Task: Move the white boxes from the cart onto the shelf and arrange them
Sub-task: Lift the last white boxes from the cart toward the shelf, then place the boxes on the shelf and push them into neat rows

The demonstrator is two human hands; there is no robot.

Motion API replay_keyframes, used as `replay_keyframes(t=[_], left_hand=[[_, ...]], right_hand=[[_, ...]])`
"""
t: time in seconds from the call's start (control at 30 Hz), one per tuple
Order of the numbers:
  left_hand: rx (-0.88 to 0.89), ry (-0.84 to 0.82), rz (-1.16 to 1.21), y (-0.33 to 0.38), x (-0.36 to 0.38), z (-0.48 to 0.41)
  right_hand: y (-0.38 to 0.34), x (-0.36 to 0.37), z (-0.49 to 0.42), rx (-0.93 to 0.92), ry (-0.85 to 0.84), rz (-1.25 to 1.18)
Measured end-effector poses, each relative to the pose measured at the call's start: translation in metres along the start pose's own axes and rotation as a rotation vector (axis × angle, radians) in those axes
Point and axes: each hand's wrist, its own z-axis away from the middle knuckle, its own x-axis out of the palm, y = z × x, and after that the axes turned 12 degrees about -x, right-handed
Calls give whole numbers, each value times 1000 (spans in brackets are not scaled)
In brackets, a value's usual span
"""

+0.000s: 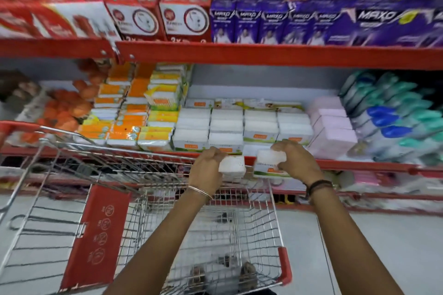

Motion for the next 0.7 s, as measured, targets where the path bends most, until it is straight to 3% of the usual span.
replay_keyframes(t=[0.4,0.7], left_hand=[[106,87,64,78,24,-25],[76,78,-8,103,54,-56]], right_hand=[[55,-30,-4,26,174,75],[79,-23,-22,63,149,98]])
